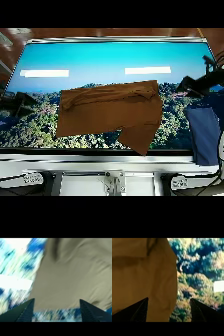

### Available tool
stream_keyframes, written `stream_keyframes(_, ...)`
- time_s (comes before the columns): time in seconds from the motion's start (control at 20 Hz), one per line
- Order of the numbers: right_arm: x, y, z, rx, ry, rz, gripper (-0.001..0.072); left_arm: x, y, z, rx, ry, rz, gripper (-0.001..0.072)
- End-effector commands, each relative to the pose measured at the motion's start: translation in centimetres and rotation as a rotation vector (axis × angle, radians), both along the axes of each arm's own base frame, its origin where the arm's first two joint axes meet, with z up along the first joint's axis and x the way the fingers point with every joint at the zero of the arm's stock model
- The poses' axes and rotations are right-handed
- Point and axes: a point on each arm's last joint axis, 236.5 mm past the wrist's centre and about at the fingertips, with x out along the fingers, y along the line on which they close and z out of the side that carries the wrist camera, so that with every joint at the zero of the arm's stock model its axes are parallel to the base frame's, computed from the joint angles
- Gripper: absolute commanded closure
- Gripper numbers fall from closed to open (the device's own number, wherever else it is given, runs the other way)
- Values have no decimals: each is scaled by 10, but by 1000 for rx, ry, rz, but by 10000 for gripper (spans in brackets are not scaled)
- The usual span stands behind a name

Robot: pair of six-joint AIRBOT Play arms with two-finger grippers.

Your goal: Fold the shirts.

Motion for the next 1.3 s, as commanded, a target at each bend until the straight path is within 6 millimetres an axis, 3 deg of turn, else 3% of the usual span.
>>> stream_keyframes(0.0, -62, 32, -36, 181, 197, 55, 73, -70, -15, -51, -41, 115, -1, 32)
stream_keyframes(0.15, -54, 65, -58, 285, 157, 19, 73, -82, -38, -80, -102, 129, 19, 34)
stream_keyframes(0.4, -44, 70, -64, 260, 119, 21, 73, -78, -49, -107, -93, 147, 21, 46)
stream_keyframes(0.55, -44, 70, -64, 260, 119, 22, 73, -76, -69, -119, -125, 181, -23, 46)
stream_keyframes(0.8, -46, 70, -64, 263, 124, 24, 73, -52, -99, -130, -140, 151, -16, 49)
stream_keyframes(0.85, -46, 70, -64, 263, 124, 23, 73, -49, -106, -129, -153, 149, -20, 88)
stream_keyframes(0.9, -45, 70, -64, 261, 122, 22, 73, -48, -114, -129, -165, 150, -28, 304)
stream_keyframes(1.0, -46, 68, -65, 254, 124, 24, 73, -49, -124, -127, -173, 151, -52, 592)
stream_keyframes(1.05, -49, 65, -68, 236, 135, 31, 73, -49, -127, -126, -181, 153, -61, 669)
stream_keyframes(1.15, -66, 52, -76, 173, 198, 67, 73, -52, -130, -120, -198, 143, -95, 670)
stream_keyframes(1.25, -84, 57, -83, 205, 236, 114, 73, -54, -132, -114, -201, 121, -126, 670)
